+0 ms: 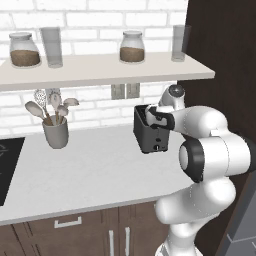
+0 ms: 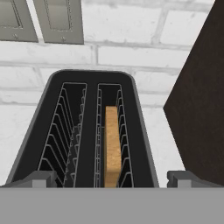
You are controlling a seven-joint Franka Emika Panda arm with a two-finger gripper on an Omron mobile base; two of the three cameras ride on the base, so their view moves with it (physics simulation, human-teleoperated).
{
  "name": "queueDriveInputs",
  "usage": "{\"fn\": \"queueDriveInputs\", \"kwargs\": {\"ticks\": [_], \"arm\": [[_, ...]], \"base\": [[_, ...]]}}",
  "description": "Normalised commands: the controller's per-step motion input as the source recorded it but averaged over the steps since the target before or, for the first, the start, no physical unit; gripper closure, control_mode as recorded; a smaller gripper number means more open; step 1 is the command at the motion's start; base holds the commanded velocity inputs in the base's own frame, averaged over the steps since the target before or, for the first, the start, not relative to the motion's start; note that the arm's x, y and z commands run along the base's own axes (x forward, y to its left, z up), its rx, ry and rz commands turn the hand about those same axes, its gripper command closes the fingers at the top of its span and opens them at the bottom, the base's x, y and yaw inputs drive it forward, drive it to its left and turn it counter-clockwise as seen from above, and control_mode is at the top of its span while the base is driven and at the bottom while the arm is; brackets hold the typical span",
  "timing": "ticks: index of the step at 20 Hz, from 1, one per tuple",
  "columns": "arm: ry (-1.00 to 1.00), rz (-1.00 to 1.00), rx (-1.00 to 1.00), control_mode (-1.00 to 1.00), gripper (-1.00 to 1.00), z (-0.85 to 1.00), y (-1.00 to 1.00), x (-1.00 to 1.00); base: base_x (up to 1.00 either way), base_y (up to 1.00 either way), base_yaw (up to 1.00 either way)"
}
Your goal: Start the toaster. Once the lever pops up, take the bread to the plate on the dining counter.
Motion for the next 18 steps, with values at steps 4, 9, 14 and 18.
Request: {"fn": "queueDriveInputs", "kwargs": {"ticks": [4,9,14,18], "arm": [[0.00,0.00,0.00,-1.00,-1.00,0.00,0.00,0.00],[0.00,0.00,0.00,-1.00,-1.00,0.00,0.00,0.00],[0.00,0.00,0.00,-1.00,-1.00,0.00,0.00,0.00],[0.00,0.00,0.00,-1.00,-1.00,0.00,0.00,0.00]], "base": [[0.00,0.00,0.00],[0.00,0.00,0.00],[0.00,0.00,0.00],[0.00,0.00,0.00]]}}
